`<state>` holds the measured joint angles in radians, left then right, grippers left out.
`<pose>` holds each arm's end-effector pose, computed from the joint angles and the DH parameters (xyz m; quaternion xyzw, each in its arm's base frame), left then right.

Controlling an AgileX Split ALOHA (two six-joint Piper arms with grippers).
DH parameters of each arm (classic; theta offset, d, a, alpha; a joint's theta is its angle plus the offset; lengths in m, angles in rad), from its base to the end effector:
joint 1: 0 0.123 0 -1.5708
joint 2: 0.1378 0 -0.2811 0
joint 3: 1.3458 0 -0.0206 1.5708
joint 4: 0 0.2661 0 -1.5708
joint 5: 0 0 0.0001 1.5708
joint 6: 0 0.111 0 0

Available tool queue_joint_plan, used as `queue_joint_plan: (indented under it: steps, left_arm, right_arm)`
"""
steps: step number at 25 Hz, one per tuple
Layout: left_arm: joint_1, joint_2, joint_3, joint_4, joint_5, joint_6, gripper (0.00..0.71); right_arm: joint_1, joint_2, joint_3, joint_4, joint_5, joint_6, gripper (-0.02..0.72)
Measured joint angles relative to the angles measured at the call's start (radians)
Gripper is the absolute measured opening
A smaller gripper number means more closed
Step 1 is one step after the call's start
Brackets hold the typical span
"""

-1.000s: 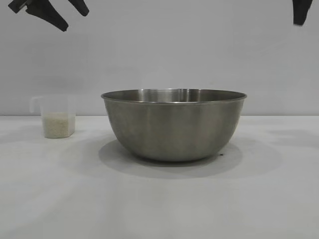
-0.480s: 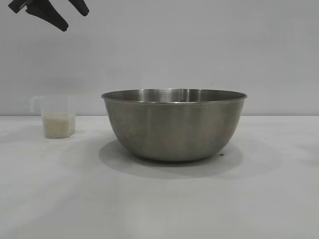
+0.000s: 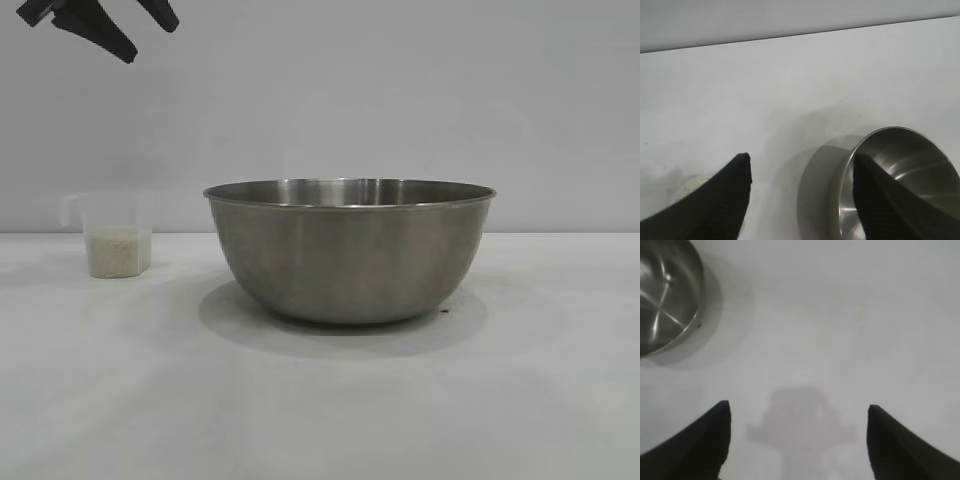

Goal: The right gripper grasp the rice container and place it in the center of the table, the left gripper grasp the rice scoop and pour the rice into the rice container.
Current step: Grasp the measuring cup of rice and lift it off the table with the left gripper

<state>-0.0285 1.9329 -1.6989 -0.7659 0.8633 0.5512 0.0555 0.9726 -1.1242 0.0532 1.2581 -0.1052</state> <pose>0.4615 -0.0717 0.2804 0.1064 0.8984 -0.2622 0.3358 0.1862 0.0160 0.3633 -0.0762 0.9589 0.0198 0.2727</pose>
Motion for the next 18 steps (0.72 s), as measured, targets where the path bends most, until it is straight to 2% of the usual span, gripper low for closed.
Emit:
queue_joint_plan:
  steps: [6,10,18]
  left_arm:
    - [0.000,0.000,0.000,0.000,0.000,0.000,0.385]
    - [0.000,0.000,0.000,0.000,0.000,0.000,0.385]
    - [0.000,0.000,0.000,0.000,0.000,0.000,0.385]
  right_arm:
    - [0.000,-0.188,0.191,0.004,0.001,0.009,0.489]
    - [0.000,-0.312,0.307,0.007,0.004,0.040,0.489]
    - [0.000,-0.504,0.450,0.022,0.007,0.068,0.489]
